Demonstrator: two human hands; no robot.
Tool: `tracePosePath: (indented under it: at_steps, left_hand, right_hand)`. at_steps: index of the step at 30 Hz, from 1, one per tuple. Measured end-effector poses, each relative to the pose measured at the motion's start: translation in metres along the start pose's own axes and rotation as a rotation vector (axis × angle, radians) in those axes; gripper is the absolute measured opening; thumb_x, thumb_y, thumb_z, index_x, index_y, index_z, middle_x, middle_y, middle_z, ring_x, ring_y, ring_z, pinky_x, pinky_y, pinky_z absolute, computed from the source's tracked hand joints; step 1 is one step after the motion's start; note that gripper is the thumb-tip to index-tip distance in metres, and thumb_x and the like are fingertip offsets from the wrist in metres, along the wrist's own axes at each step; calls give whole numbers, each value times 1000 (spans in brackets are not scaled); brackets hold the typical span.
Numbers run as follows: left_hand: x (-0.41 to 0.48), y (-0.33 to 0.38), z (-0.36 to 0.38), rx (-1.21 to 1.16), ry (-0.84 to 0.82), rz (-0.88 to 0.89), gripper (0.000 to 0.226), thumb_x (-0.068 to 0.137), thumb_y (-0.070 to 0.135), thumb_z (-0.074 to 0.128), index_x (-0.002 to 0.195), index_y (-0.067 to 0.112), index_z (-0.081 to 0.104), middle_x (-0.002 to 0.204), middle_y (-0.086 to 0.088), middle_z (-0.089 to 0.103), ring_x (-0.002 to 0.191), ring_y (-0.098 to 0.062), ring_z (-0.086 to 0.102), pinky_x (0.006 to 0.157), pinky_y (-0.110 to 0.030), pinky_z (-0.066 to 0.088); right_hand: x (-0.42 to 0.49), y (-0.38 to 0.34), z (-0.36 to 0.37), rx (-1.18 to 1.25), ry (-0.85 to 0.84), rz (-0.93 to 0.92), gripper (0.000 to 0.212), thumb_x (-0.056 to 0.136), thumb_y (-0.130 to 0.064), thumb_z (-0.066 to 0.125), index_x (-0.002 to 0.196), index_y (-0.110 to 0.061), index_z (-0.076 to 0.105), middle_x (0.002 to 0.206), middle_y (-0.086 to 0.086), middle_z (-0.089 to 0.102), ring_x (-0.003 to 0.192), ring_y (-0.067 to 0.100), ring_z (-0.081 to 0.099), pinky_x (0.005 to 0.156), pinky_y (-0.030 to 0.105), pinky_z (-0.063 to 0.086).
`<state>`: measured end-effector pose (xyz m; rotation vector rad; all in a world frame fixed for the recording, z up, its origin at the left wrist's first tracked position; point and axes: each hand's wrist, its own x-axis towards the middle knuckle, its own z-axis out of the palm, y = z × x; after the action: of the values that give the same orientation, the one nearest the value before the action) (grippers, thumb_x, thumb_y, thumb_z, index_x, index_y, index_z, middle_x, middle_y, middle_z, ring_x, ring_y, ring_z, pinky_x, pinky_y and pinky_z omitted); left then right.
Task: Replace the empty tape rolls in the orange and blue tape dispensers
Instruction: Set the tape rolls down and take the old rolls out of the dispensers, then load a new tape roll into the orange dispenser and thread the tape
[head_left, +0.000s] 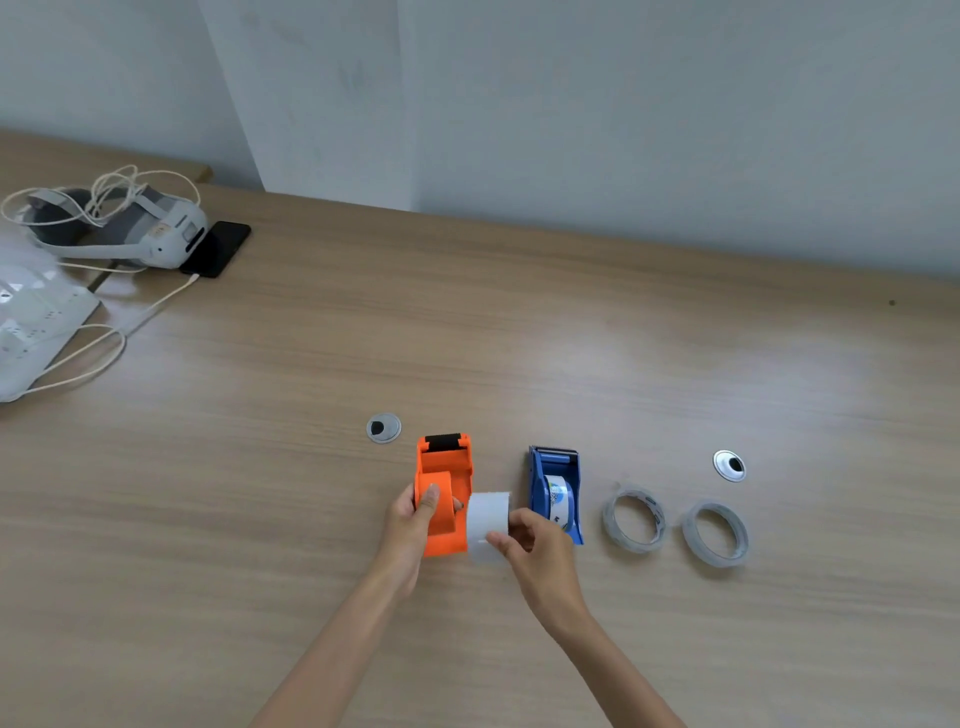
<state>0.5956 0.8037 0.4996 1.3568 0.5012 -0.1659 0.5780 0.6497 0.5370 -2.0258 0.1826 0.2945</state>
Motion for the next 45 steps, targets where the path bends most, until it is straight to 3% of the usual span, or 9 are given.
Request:
tracePosePath:
  at_steps: [5,9,16,21,28,32,35,39,45]
  left_hand:
    - [10,-13,6,21,-29,-28,16,94,24,53,91,10,59,63,5,69,54,-1,65,53,-17,54]
    - [11,-32,23,87,-48,-61,19,97,20,48,95,4,57,73,-5,66,52,3,64,50,-13,52]
    - [22,-54,31,39,-54,-54,29,89,30,52,98,3,59,74,-4,69,60,-3,67,57,-16,54]
    - [30,-68,27,66,-58,-26,35,78,39,53,93,9,60,67,5,74,69,-8,67,66,-16,54]
    - [32,-73,25,50,-59,-18,85,44,83,62,87,9,60,64,5,74,65,1,68,65,-9,52]
    - [30,-69,31,78,-142,-67,42,80,42,61,90,2,59,60,8,74,61,3,68,69,-19,51]
    - [28,-66,29,122,-148,-71,28,84,29,50,86,2,60,62,7,73,61,0,66,65,-14,51]
    - [20,-67,30,144,-141,-104,23,96,18,46,84,4,60,65,6,73,67,-8,65,70,-23,49]
    - [0,-57,32,115,-133,-91,28,81,33,47,80,8,60,65,2,69,65,-6,65,74,-28,48]
  right_hand:
    - [54,-48,-16,-193,88,-221,17,83,-8,64,70,-4,53,61,-5,47,56,7,39,56,19,33]
    - [134,-49,0,-560,31,-342,3,82,0,58,85,1,60,88,17,62,79,34,56,62,39,41]
    - [199,-17,33,-1013,-149,-497,53,70,22,55,117,-2,58,115,19,59,108,36,53,83,39,42]
    - [211,-5,38,-1149,-250,-469,45,75,20,51,115,0,58,118,21,56,112,35,49,91,38,41]
    - [197,-9,20,-755,-234,-451,41,82,0,62,122,-1,51,124,17,51,120,31,43,97,34,37]
    - [125,21,-40,-301,203,-351,22,89,-7,56,110,-8,61,108,4,61,103,15,51,85,10,37]
    - [79,101,-86,-389,423,-90,13,87,-3,56,98,-7,63,100,6,62,96,22,55,80,19,38]
    - [56,164,-101,-697,221,44,31,70,-6,77,97,-7,64,92,10,63,87,32,59,74,36,47]
    - [62,166,-98,-840,214,44,37,53,9,73,74,-19,62,71,-3,60,75,25,61,68,28,33]
